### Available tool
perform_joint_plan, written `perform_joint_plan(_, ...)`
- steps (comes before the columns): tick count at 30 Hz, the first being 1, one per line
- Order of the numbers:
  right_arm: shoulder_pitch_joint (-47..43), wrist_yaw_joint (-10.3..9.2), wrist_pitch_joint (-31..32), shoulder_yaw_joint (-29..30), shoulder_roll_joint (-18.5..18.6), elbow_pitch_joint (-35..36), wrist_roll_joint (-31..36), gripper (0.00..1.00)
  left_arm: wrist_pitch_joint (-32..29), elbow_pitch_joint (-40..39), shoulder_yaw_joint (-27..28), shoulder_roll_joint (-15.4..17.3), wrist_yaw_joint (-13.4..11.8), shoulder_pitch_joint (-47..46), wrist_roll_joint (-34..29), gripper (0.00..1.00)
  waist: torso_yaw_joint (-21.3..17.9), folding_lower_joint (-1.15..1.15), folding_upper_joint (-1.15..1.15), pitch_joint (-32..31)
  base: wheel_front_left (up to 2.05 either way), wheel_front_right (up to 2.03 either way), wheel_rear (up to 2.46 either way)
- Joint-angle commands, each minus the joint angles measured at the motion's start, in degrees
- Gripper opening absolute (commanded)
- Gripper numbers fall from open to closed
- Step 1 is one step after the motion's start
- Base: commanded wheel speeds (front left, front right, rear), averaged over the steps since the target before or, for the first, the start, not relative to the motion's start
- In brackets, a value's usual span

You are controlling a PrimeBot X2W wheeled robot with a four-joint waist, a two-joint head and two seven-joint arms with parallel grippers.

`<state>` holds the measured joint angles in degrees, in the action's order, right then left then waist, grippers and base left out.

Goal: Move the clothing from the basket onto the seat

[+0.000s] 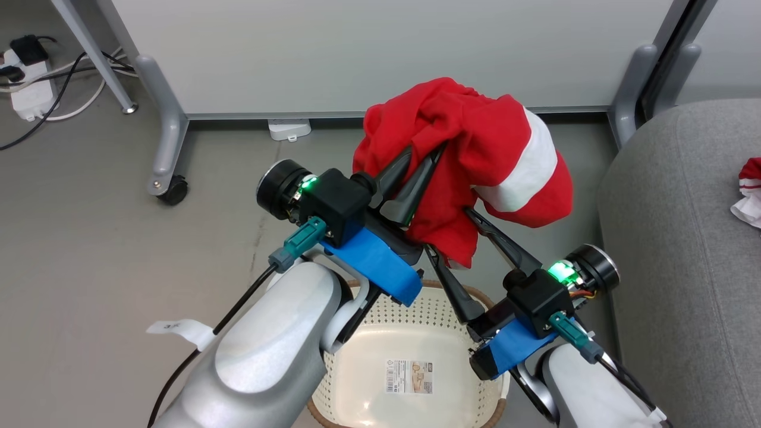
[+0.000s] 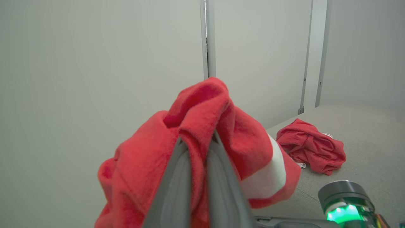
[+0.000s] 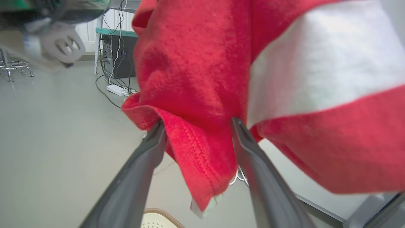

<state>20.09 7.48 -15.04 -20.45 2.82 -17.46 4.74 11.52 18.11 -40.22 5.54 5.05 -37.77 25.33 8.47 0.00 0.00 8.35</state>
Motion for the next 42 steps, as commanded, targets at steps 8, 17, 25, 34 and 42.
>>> perform_joint_plan(8,2.56,0.03,-0.22,-0.60,0.13,0.17,-0.19,1.00,-0.12,0.06,-0.95,-0.24,-0.25,-0.79,0.41,0.00,0.28,0.00,0.00,0.05,0.00,0.00,0.00)
perform_joint_plan(17,6.68,0.03,-0.22,-3.28,0.15,-3.68,0.12,1.00,-0.33,-0.24,-2.63,-0.98,0.02,-1.42,0.79,0.00,0.98,0.00,0.00,0.43,0.00,0.00,0.00)
perform_joint_plan(25,8.03,0.03,-0.22,-3.07,0.14,-4.62,0.38,1.00,-0.24,0.01,-3.03,-1.09,-0.42,-1.90,1.00,0.00,1.35,0.00,0.00,0.47,0.00,0.00,0.00)
perform_joint_plan(34,8.91,0.03,-0.22,-1.36,0.13,-4.60,1.20,1.00,-0.49,-0.69,-3.42,-1.15,-0.91,-2.27,1.31,0.00,1.19,0.00,0.00,0.75,0.00,0.00,0.00)
perform_joint_plan(42,9.53,0.03,-0.21,-0.49,0.13,-6.34,-0.32,0.00,-0.20,-0.58,-3.80,-1.19,-0.93,-2.47,1.84,0.00,1.60,0.00,0.00,0.71,0.00,0.00,0.00)
